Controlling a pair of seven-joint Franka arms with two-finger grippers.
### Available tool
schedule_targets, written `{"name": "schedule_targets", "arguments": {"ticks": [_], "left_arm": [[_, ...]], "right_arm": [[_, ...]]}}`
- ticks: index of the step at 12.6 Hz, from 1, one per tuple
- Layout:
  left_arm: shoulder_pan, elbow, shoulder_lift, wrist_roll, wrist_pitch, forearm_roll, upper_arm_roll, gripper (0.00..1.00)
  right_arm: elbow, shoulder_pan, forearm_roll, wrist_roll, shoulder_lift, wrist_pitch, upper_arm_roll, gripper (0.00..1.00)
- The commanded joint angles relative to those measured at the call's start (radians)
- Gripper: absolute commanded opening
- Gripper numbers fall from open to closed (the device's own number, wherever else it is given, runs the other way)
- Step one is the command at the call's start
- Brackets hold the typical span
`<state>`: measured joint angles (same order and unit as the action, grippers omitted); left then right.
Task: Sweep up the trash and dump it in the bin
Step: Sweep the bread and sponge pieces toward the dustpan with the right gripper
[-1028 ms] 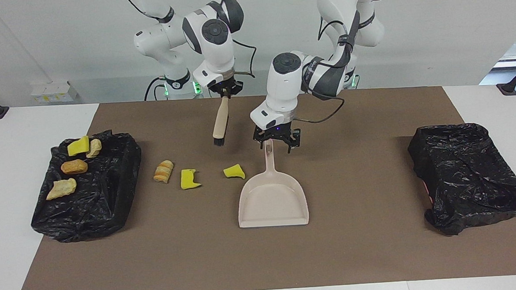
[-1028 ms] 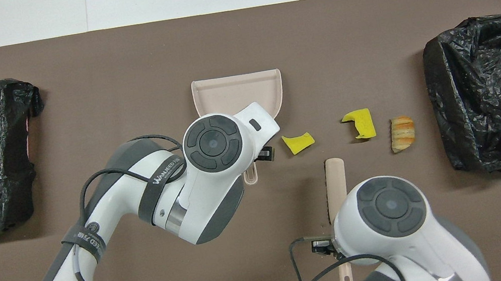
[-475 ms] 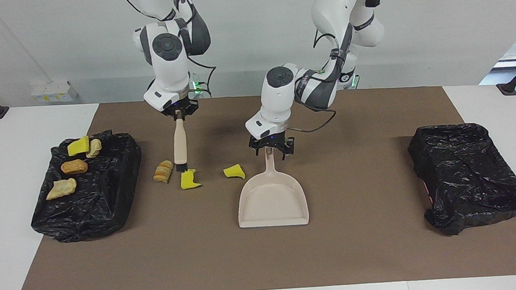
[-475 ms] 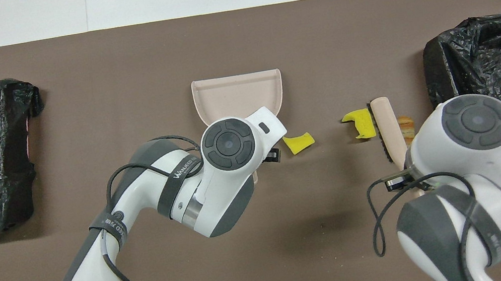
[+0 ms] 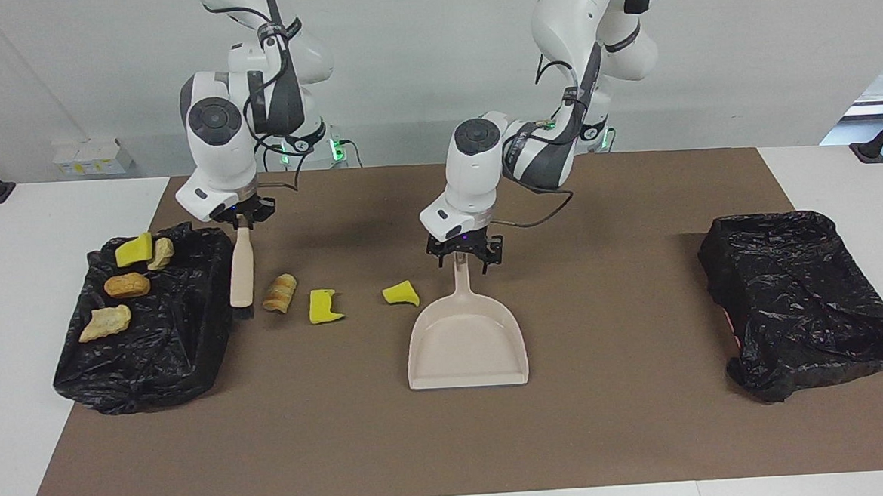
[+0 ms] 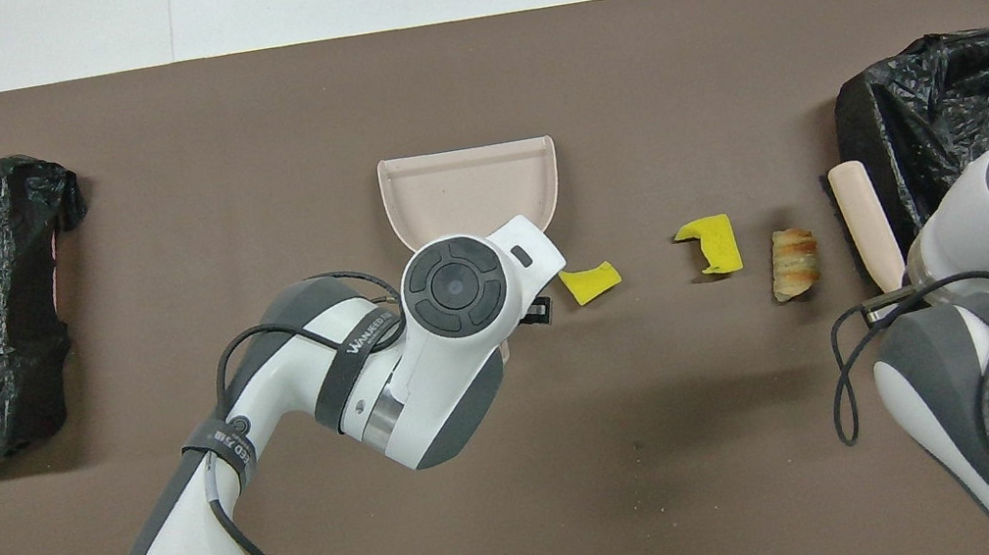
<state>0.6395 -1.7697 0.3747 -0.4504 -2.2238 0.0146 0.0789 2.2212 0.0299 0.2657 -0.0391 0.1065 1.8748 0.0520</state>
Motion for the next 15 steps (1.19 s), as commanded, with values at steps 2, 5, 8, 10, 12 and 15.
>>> {"name": "schedule_targets", "arguments": {"ticks": [2,5,8,10,12,15], "left_arm": [[0.017,-0.020,-0.011,-0.036,-0.004,0.004,-0.013,0.77],[0.009,-0.014,-0.008,-0.034,-0.008,0.004,-0.013,0.31],[0.003,-0.010,-0.008,-0.018,-0.002,0.007,-0.014,0.07],[-0.003,-0.008,-0.020,0.030,0.006,0.019,-0.019,0.00],[-0.017,-0.008,-0.062,0.122,0.061,0.019,-0.028,0.00],[-0.064,-0.008,-0.115,0.332,0.192,0.037,-0.031,0.00]], "right_arm": [[0.074,0.025,0.021,0.012,-0.024,0.101,0.014,0.00],[0.090,0.018,0.023,0.008,-0.062,0.156,0.015,0.00],[0.084,-0.040,0.021,-0.007,-0.114,0.222,0.019,0.00],[0.077,-0.114,0.020,-0.030,-0.140,0.230,0.019,0.00],[0.069,-0.157,0.001,-0.048,-0.165,0.244,0.020,0.00],[0.068,-0.217,-0.040,-0.090,-0.166,0.242,0.023,0.00]]}}
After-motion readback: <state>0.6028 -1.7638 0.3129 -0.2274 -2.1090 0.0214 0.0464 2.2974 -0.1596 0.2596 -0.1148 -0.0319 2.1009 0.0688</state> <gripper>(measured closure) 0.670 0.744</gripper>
